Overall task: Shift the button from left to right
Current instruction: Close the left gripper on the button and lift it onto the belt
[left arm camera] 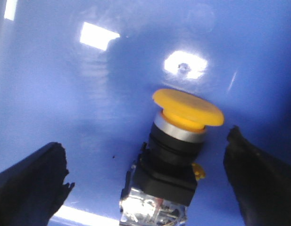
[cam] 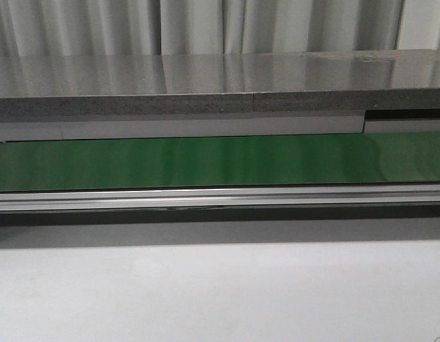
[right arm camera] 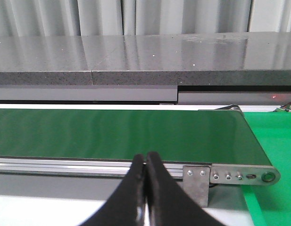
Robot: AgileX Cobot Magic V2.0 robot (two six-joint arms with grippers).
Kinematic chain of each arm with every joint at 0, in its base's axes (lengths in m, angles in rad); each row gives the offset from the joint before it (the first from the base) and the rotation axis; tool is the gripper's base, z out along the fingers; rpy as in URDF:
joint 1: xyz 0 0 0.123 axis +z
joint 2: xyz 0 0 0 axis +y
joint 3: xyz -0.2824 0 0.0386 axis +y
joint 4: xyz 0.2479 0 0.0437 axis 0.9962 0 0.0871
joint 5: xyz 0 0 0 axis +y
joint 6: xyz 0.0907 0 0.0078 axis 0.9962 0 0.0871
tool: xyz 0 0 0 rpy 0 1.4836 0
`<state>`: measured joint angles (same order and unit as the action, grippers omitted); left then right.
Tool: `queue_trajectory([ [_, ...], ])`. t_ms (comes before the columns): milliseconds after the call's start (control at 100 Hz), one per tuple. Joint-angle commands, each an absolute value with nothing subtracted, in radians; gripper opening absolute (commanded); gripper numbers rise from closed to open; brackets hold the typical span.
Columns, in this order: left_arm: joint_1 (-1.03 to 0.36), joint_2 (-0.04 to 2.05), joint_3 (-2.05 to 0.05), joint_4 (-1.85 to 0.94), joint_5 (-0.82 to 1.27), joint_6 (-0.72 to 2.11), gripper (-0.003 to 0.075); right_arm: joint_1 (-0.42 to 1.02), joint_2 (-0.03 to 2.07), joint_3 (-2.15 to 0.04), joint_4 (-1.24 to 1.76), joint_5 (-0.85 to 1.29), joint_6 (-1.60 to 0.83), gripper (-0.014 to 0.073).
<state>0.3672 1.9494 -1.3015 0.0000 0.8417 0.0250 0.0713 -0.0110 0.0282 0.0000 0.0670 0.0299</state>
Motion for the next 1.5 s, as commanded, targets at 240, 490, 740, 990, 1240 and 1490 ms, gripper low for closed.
queue_trajectory([
  [240, 0.372, 1.968, -1.330, 0.000, 0.822, 0.022, 0.0452, 0.072, -0.030, 0.010, -0.005, -0.011, 0.029, -0.0067],
  [490, 0.372, 1.978, -1.336, 0.000, 0.808, 0.022, 0.0158, 0.072, -0.030, 0.010, -0.005, -0.011, 0.029, -0.0067],
  [740, 0.372, 1.960, -1.408, 0.019, 0.876, 0.022, -0.0020, 0.072, -0.030, 0.010, -0.005, -0.011, 0.029, -0.0067],
  [990, 0.368, 1.862, -1.538, -0.010, 0.945, 0.061, -0.0020, 0.072, -0.030, 0.010, -0.005, -0.011, 0.029, -0.0067],
  [1240, 0.350, 1.821, -1.619, -0.211, 1.032, 0.210, -0.0021, 0.072, -0.030, 0.010, -0.005, -0.011, 0.029, -0.0067],
  [1490, 0.242, 1.821, -1.615, -0.192, 1.040, 0.230, -0.0020, 0.072, -0.030, 0.010, -0.005, -0.011, 0.029, -0.0067],
])
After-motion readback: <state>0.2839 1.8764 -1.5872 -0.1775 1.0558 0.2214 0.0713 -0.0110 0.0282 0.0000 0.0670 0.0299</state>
